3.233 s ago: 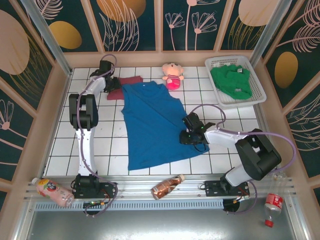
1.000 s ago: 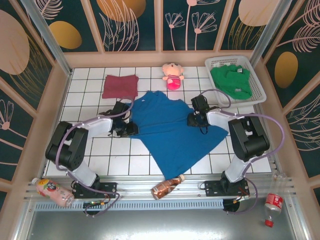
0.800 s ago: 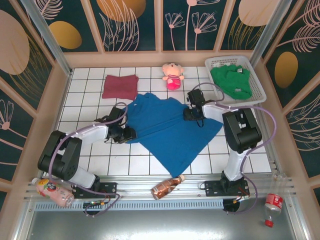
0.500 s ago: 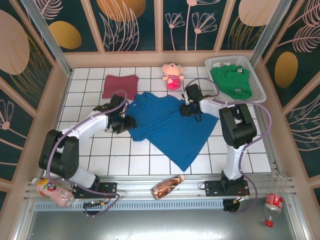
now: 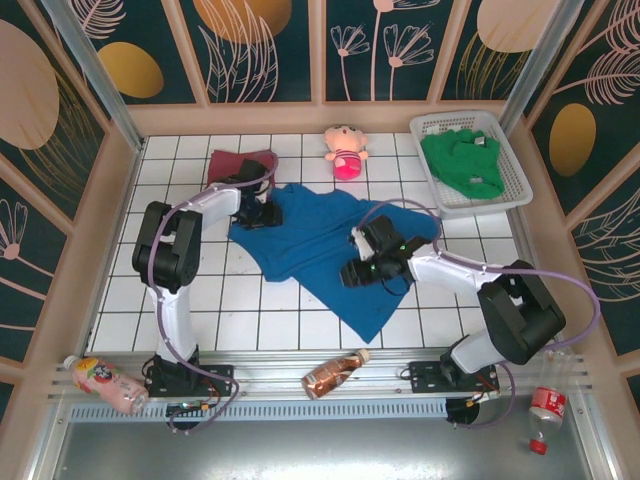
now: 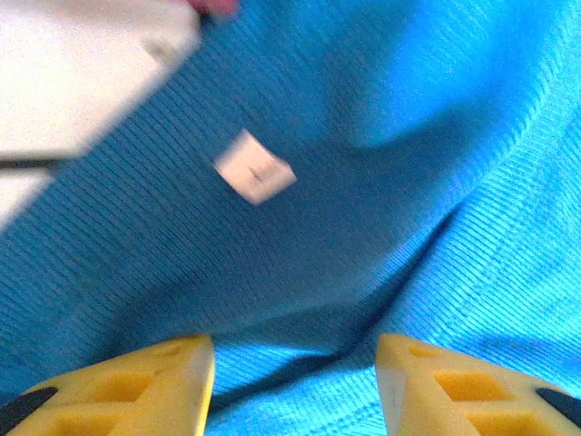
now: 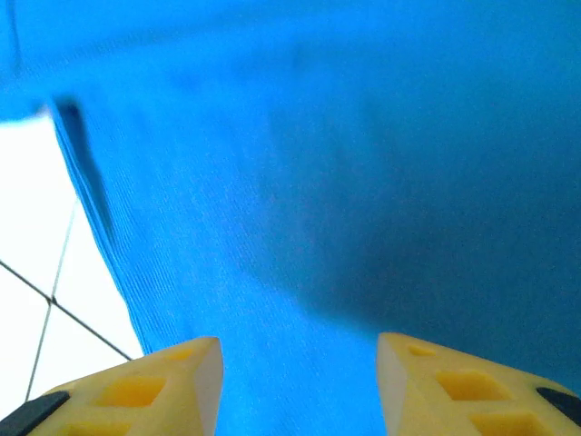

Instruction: Fold and stack the tank tops

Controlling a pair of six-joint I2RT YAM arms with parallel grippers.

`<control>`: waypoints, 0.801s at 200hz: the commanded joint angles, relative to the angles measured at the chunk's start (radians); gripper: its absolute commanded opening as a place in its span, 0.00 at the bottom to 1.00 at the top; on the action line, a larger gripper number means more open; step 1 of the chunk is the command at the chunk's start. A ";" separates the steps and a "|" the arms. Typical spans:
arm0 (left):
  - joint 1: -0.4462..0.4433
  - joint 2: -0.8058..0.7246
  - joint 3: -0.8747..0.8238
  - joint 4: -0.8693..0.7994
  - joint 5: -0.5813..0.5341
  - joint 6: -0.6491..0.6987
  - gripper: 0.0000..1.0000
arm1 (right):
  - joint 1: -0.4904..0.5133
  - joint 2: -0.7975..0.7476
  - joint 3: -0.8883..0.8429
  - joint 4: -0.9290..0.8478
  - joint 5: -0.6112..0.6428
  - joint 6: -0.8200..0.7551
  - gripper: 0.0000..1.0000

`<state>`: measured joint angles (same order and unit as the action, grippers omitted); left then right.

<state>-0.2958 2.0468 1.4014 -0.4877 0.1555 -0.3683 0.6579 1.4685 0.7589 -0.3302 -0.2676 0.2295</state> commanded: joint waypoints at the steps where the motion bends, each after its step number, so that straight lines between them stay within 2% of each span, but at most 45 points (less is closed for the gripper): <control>1: 0.053 0.005 -0.067 -0.013 -0.035 0.058 0.51 | 0.002 -0.005 -0.039 -0.077 -0.038 0.065 0.48; 36: 0.068 -0.098 -0.255 0.007 -0.035 0.013 0.51 | 0.014 0.018 -0.105 -0.150 -0.015 0.153 0.46; 64: 0.067 -0.220 -0.417 0.002 -0.035 -0.062 0.51 | 0.013 -0.032 -0.115 -0.263 0.077 0.209 0.46; 102: 0.056 -0.419 -0.667 0.034 0.080 -0.239 0.51 | 0.005 -0.064 -0.116 -0.378 0.157 0.274 0.47; 131: -0.008 -0.524 -0.782 0.098 0.156 -0.353 0.51 | -0.003 -0.040 -0.082 -0.434 0.252 0.311 0.48; 148: -0.081 -0.555 -0.785 0.117 0.176 -0.411 0.51 | -0.038 -0.030 -0.071 -0.458 0.278 0.338 0.48; 160: -0.101 -0.556 -0.798 0.106 0.179 -0.428 0.52 | -0.077 -0.040 -0.070 -0.466 0.315 0.358 0.48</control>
<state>-0.3397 1.4689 0.6609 -0.3069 0.2665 -0.6823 0.6392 1.4120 0.6903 -0.6712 -0.0807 0.5167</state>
